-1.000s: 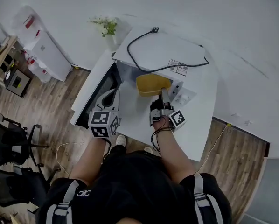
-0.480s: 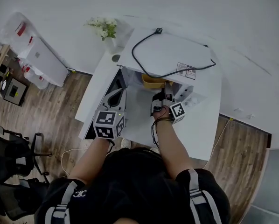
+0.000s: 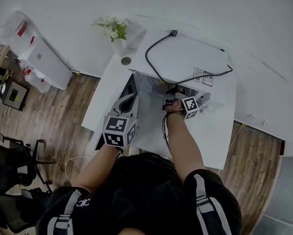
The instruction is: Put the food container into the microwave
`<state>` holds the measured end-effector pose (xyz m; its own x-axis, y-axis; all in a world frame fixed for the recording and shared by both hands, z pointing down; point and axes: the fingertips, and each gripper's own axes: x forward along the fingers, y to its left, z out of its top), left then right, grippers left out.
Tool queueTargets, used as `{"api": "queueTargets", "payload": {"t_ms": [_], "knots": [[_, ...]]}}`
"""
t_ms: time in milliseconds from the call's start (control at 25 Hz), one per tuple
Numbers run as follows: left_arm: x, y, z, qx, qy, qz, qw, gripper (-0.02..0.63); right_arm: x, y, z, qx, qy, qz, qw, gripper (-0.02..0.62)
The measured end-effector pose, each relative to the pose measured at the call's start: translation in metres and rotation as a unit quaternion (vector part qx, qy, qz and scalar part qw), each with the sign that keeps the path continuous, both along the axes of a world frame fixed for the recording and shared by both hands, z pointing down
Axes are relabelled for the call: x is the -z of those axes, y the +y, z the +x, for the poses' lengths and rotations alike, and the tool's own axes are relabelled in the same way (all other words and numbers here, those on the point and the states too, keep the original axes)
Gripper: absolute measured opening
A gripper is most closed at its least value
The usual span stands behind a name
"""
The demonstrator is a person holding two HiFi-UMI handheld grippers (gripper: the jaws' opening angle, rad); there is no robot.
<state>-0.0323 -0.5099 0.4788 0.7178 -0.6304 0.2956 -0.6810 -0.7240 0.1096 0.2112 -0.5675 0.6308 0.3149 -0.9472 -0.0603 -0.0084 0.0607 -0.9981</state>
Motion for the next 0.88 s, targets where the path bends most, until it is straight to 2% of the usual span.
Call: {"api": "queueTargets", "payload": {"t_ms": [400,680,800,880], "knots": [[-0.001,-0.001,0.002,-0.017,-0.002,0.016,0.9997,0.015,-0.016,0.001,-0.016,0.023,0.022,-0.065,0.997,0.218],[0.002,0.0,0.004,-0.02,0.008,0.022,0.9995,0.015,-0.028,0.006,-0.02,0.05,0.023,-0.139,0.989,0.223],[0.001,0.003,0.007,-0.026,0.007,0.021,0.9994,0.014,-0.034,0.013,-0.02,0.053,0.024,-0.166,0.984,0.181],[0.001,0.004,0.008,-0.03,0.007,0.02,0.9993,0.015,-0.033,0.018,-0.019,0.053,0.022,-0.166,0.985,0.181]]}}
